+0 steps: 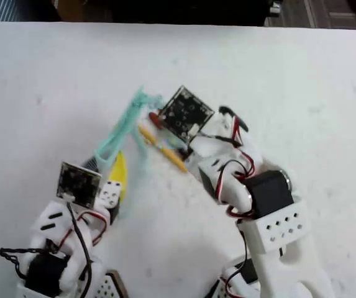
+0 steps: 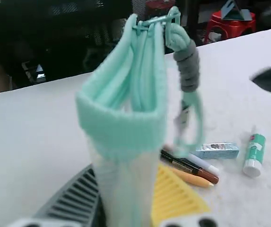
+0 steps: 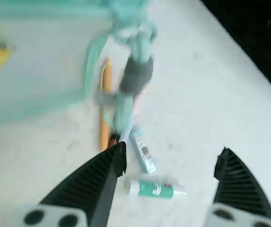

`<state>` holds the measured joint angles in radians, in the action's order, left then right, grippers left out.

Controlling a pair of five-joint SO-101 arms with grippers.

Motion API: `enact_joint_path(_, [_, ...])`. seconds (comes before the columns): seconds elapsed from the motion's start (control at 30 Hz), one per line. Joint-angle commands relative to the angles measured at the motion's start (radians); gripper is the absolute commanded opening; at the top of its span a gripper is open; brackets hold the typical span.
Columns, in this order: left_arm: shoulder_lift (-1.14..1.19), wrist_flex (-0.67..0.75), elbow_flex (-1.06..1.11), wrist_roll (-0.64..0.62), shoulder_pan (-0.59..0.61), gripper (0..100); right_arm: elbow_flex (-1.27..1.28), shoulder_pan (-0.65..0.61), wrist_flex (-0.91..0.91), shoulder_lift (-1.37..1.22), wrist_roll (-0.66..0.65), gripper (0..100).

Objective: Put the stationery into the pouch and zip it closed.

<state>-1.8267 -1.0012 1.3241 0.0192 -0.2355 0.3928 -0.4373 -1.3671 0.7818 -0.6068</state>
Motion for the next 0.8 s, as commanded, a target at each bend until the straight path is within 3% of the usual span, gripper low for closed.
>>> enact_joint_path(0.0, [-0.005,0.015,-0.055,-0.084,0.068,2,-0.041,0.036,-0.079,0.024,-0.049,27.6])
enact_joint_path(0.2, [-0.005,0.021,-0.054,-0.103,0.105,2,-0.04,0.139,-0.077,0.013,-0.043,18.8])
enact_joint_path(0.47, [-0.005,0.018,-0.054,-0.103,0.101,2,0.133,0.199,0.038,0.015,-0.044,18.4])
enact_joint_path(0.63, [-0.005,0.031,-0.055,-0.123,0.186,2,0.196,0.119,0.116,0.013,-0.035,18.3])
enact_joint_path(0.77, [-0.005,0.052,-0.055,-0.261,0.338,2,0.198,-0.005,0.163,-0.028,-0.018,18.3])
